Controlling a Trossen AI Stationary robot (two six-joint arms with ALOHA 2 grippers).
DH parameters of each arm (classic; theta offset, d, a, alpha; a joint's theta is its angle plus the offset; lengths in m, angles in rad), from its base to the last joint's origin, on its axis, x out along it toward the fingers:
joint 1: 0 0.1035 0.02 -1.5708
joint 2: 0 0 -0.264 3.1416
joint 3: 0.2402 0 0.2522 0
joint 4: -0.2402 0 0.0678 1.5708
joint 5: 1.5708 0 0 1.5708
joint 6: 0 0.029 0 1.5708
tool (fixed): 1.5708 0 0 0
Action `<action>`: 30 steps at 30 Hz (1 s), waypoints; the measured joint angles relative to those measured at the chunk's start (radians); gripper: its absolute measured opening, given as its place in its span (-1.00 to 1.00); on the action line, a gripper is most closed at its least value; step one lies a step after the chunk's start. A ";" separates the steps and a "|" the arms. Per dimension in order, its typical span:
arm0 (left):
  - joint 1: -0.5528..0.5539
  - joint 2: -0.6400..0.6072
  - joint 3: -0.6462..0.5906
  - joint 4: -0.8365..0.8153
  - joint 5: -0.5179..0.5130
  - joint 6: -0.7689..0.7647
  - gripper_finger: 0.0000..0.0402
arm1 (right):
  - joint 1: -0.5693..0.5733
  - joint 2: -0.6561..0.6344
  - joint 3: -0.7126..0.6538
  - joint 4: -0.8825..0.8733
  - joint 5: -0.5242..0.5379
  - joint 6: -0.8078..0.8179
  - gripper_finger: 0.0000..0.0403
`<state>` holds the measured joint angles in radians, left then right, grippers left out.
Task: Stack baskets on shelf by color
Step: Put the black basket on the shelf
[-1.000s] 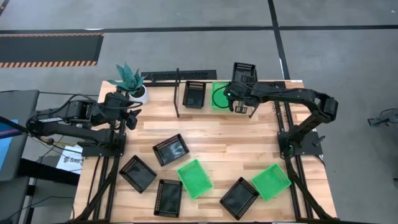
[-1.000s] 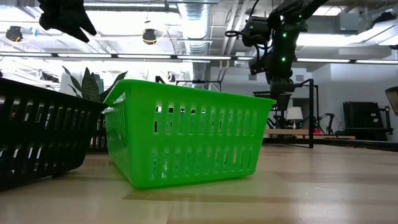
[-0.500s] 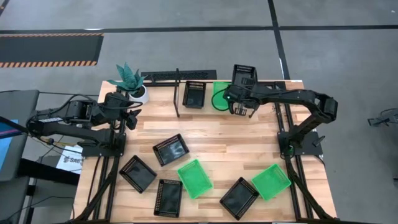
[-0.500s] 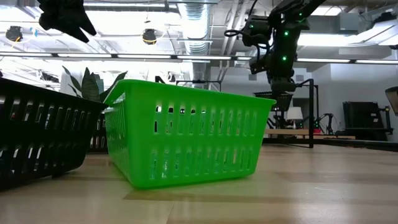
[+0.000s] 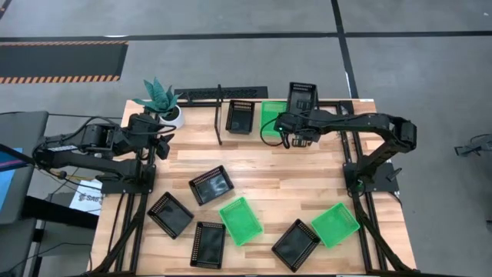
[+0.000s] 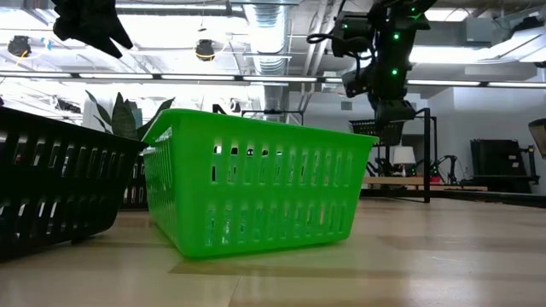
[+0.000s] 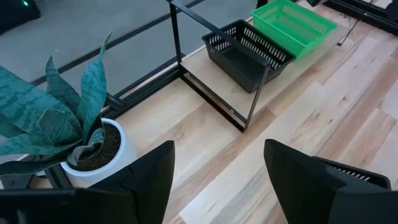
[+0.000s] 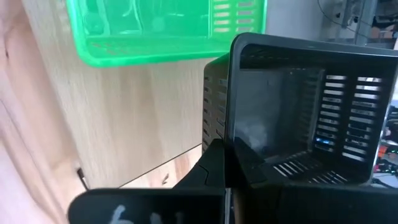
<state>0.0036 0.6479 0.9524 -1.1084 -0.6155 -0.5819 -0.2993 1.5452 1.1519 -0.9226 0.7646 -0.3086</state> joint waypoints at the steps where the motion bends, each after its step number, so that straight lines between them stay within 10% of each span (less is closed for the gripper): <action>1: 0.000 0.000 0.000 0.000 0.000 0.000 0.17 | 0.002 0.000 0.000 -0.005 0.000 0.004 -0.95; 30: 0.000 0.000 0.000 0.000 0.006 -0.002 0.17 | -0.004 0.000 -0.082 0.033 -0.175 0.095 -0.96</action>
<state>0.0036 0.6476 0.9524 -1.1084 -0.6098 -0.5835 -0.3035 1.5452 1.0698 -0.8899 0.5900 -0.2138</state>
